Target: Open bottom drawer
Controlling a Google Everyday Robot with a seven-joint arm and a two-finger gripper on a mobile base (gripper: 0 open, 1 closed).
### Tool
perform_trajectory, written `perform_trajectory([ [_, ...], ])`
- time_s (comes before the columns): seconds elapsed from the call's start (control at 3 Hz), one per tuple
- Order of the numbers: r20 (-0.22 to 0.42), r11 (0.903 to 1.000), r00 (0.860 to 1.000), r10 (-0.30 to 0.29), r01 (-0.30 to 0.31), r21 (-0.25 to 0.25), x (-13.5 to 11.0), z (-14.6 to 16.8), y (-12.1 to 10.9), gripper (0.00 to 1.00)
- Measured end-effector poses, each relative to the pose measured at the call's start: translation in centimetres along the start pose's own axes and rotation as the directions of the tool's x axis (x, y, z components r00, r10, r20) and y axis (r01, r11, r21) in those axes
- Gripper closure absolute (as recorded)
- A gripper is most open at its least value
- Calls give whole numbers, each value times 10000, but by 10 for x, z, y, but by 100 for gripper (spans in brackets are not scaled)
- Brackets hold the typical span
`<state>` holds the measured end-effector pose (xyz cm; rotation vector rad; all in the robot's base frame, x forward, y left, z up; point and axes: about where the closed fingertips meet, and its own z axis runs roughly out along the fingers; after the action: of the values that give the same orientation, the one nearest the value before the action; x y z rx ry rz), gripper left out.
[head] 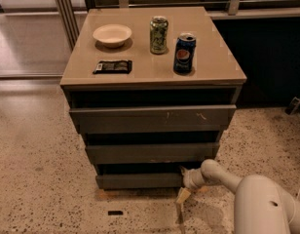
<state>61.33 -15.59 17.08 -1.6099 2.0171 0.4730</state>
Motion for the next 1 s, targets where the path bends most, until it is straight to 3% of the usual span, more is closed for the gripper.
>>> perform_trajectory([
  [0.33,-299,9971,9995,133,-156,-751,-6,-10,26,0],
  [0.67,-556,9859,9973,484,-566,-1574,-6,-21,50,0],
  [1.0,-973,9533,9878,1215,-1434,-2657,2,-32,83,0],
])
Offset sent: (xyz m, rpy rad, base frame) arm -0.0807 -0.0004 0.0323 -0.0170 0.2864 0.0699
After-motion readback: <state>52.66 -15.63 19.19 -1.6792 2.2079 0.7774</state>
